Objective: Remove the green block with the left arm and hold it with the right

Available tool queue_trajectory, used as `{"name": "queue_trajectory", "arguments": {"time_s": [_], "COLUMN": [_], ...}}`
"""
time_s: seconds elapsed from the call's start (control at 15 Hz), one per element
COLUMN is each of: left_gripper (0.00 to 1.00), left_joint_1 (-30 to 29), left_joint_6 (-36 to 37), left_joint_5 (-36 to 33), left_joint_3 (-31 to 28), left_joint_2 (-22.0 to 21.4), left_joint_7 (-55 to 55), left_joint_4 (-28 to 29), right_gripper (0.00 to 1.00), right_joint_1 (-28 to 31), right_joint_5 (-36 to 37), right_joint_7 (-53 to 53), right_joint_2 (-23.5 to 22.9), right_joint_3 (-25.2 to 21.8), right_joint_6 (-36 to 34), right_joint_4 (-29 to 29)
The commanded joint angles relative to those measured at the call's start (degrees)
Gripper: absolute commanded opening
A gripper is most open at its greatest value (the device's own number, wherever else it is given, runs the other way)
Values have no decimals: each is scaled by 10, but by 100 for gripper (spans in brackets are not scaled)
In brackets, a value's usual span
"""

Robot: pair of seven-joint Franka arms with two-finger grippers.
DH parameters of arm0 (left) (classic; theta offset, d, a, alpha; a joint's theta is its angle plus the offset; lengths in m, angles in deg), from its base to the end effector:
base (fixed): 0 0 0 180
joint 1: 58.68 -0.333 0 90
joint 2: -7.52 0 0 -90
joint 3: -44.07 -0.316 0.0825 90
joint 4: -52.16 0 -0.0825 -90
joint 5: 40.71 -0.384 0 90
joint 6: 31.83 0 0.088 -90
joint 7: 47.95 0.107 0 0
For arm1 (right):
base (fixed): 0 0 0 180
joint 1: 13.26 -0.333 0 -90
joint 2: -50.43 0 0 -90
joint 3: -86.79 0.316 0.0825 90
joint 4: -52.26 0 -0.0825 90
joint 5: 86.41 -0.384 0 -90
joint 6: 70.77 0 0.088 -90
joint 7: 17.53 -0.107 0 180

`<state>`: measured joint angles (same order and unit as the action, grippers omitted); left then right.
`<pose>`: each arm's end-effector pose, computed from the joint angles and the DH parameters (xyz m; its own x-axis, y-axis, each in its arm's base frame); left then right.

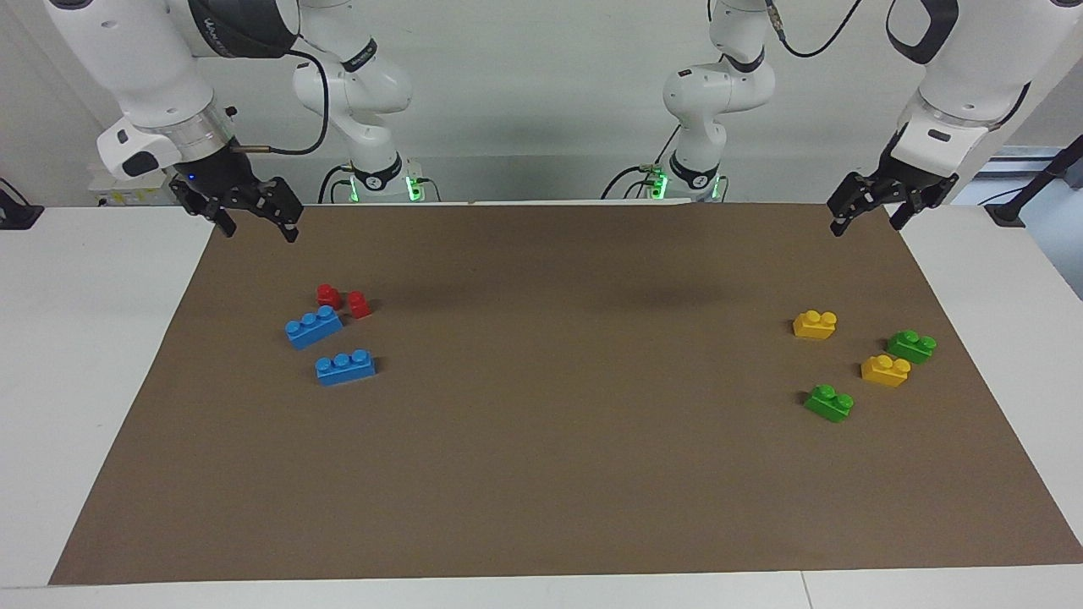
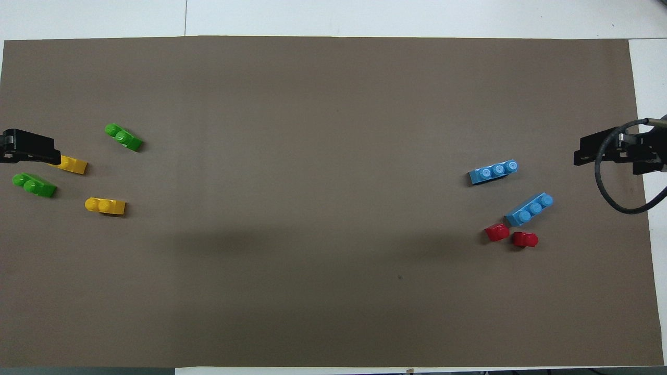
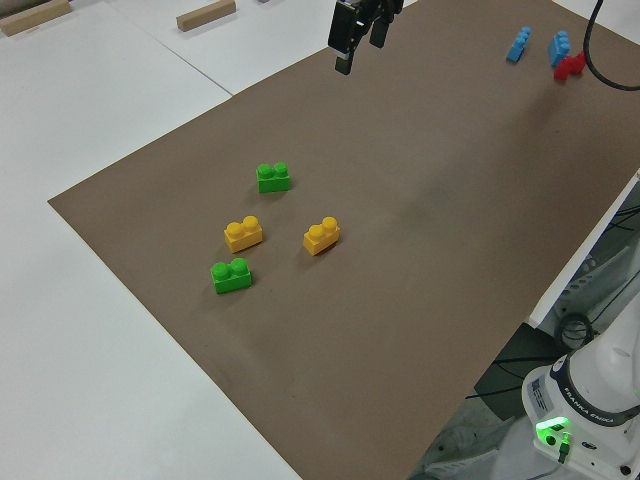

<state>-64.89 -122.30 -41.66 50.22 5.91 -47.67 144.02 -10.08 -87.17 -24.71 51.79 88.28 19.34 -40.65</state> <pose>0.5464 0.0015 0.6253 1.0000 -0.0039 0.0036 -0.0039 -0.9998 -0.0196 0.5462 -0.0145 0.6138 0.9877 -0.1542 -0.0265 -0.1545 -0.9879 -0.0094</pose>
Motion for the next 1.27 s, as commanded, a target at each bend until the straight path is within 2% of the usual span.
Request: {"name": "queue_trajectory", "arguments": {"time_s": [0.0, 1.2], "left_gripper": [100, 100], "left_joint_1": [1, 0], "left_joint_6": [10, 3], "left_joint_5": [6, 20], "left_joint_3": [-2, -3], "left_joint_2": [-14, -17], "left_joint_7": [31, 31], "left_joint_4": [14, 19], "right_gripper": [100, 100], "right_joint_1": [2, 3], "right_joint_5": [16, 16], "right_joint_7": [26, 66], "right_joint_2": [0, -1], "right_joint_3": [2, 3], "right_joint_6": [6, 1], "right_joint_4": [-1, 3]}}
